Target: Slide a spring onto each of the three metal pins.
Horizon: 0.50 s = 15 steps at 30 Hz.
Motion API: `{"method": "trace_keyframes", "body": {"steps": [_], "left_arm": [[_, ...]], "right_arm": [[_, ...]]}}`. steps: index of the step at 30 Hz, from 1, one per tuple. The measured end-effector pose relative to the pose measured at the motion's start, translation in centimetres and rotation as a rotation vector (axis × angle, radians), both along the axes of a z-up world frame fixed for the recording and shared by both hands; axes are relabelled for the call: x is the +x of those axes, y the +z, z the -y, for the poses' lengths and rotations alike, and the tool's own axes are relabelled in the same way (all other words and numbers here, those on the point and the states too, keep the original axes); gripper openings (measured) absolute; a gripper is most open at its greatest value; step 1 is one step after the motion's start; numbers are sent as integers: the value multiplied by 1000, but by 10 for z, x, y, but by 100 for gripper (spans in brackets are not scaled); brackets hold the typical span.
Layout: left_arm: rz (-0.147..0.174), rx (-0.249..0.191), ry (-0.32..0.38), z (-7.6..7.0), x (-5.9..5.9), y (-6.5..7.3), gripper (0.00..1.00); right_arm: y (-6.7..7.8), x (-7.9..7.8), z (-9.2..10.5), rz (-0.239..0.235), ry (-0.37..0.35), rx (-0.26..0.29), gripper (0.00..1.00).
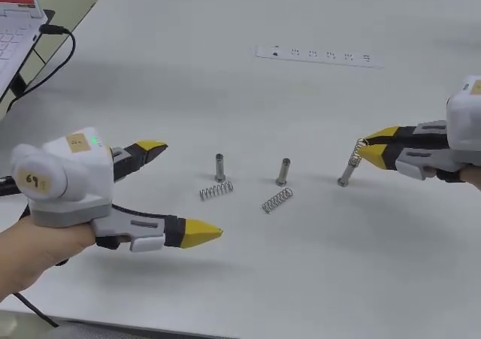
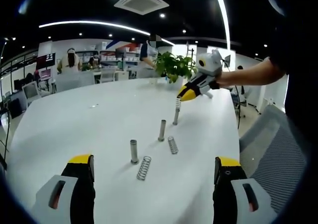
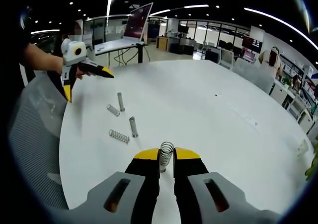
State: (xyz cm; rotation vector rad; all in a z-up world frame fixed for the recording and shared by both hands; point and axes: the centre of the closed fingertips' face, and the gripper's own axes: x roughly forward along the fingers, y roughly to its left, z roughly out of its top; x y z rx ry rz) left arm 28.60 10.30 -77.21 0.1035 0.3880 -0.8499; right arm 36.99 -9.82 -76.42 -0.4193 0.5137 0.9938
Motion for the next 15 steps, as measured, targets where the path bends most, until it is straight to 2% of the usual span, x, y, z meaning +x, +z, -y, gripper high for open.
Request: {"method": "trace_keyframes", "body": {"steps": [15], "left_arm": [[13,-4,0,-1,2,9,98]], "right_arm": [[-17,-3,0,-17,7,-36,7]]}}
